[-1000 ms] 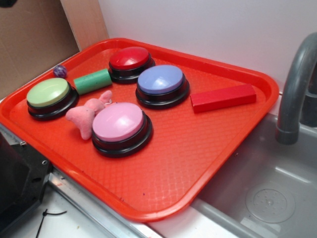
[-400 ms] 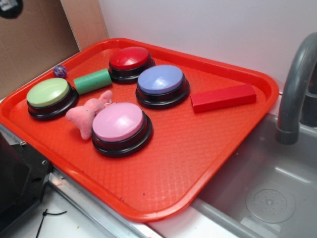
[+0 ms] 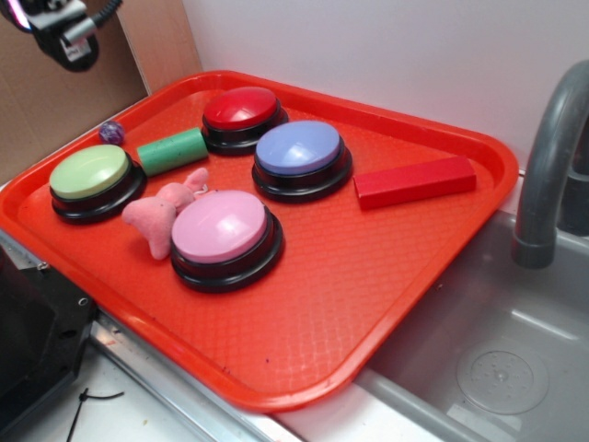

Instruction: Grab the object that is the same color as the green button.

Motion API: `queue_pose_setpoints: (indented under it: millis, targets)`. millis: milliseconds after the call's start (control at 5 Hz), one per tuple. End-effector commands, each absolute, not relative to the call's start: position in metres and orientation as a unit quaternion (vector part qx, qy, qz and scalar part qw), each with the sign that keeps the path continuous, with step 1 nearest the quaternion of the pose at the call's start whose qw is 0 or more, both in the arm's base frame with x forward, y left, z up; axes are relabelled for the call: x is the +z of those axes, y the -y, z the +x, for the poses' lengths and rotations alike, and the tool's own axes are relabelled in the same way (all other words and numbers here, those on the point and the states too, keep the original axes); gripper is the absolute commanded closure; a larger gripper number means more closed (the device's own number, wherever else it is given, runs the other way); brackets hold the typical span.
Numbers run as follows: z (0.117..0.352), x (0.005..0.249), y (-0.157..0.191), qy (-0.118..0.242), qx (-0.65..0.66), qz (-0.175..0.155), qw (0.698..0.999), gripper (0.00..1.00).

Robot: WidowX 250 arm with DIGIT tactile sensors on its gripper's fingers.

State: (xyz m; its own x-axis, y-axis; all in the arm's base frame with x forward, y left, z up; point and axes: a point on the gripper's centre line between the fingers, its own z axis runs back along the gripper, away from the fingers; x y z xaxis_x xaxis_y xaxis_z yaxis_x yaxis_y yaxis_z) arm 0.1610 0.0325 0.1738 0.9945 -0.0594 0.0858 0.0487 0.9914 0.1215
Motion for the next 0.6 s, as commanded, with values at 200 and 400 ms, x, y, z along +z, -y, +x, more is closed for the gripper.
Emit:
queue_pose_setpoints:
  millis: [200,400]
  targets:
    - [0.216,0.105,-0.082,0.071,-0.025,0.061,0.995,0.00]
    - [0.228,0.084,-0.084,0.074,-0.040,0.067,0.994,0.00]
